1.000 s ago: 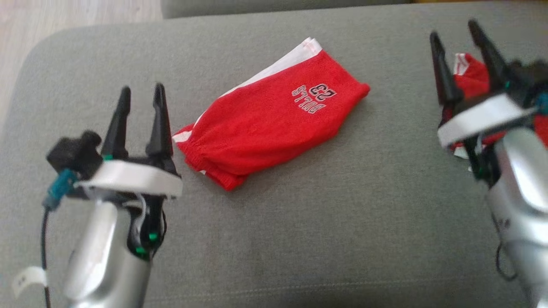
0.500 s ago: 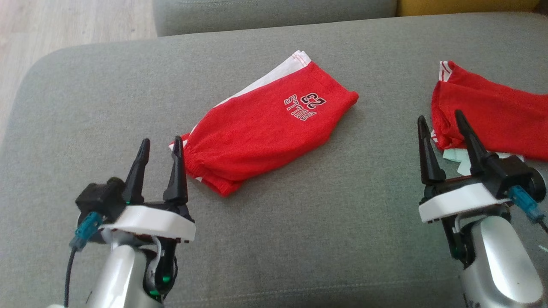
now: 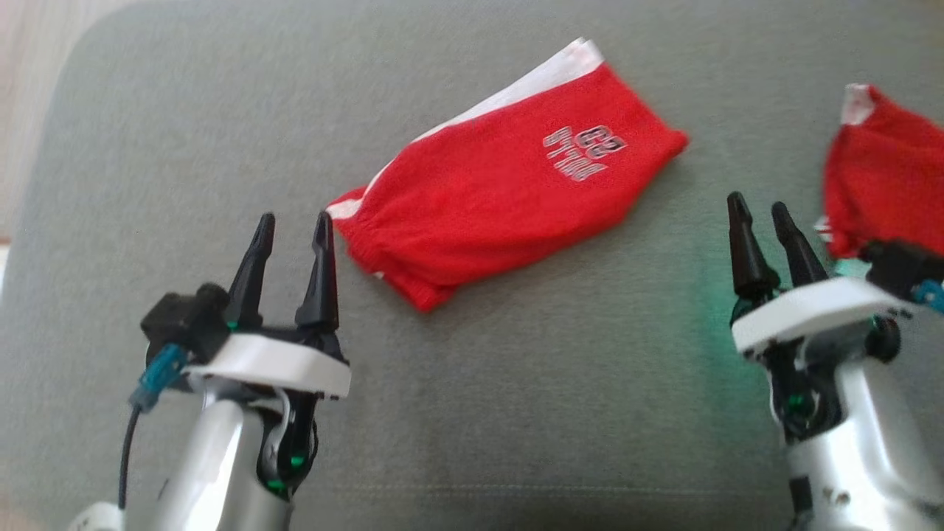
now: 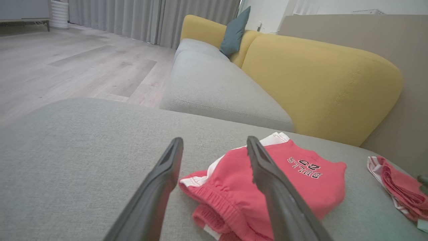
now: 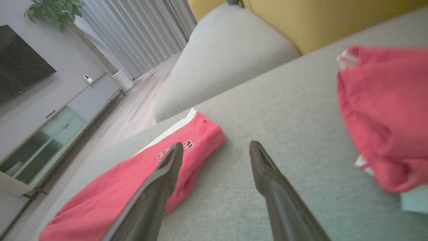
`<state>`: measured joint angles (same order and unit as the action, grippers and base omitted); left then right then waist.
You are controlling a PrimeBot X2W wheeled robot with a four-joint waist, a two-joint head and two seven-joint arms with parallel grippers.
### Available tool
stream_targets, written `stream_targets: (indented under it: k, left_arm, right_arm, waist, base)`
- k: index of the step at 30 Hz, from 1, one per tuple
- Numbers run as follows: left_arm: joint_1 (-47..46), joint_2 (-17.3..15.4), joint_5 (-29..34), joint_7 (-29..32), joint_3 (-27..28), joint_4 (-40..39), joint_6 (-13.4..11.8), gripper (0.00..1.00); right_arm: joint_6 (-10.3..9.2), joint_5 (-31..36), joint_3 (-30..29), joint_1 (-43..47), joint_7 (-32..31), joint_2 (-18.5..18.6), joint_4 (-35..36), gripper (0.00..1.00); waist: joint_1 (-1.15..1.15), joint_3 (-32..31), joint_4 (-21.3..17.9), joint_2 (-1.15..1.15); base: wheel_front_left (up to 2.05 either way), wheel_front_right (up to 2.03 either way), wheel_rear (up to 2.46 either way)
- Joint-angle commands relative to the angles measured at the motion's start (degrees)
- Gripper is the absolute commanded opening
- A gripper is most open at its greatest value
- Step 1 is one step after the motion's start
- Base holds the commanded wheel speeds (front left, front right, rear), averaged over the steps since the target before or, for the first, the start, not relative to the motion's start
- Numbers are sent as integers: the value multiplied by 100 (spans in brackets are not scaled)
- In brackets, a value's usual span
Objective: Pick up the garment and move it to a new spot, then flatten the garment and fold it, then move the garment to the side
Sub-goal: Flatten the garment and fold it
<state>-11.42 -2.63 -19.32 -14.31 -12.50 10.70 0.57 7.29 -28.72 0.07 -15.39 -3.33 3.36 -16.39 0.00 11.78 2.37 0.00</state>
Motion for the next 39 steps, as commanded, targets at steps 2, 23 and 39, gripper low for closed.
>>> stream_targets:
  k: [2, 23, 39]
  left_arm:
    - [-330, -26, -64, -69, 98, -189, -10, 100]
    - [-702, -25, -513, -69, -378, -256, -186, 100]
    - [-608, -25, -343, -69, -265, -158, -180, 100]
  right_arm:
    - [20, -488, 81, -494, -270, -45, -52, 100]
    - [20, -969, -796, -2589, -1214, -47, -2936, 100]
    - [20, -2051, 116, -3369, 89, -48, -4141, 0]
  waist:
    - [0, 367, 375, 0]
    - [0, 1003, 1427, 0]
    - [0, 771, 1025, 0]
  base:
    - [0, 0, 0]
    - [0, 0, 0]
    - [0, 0, 0]
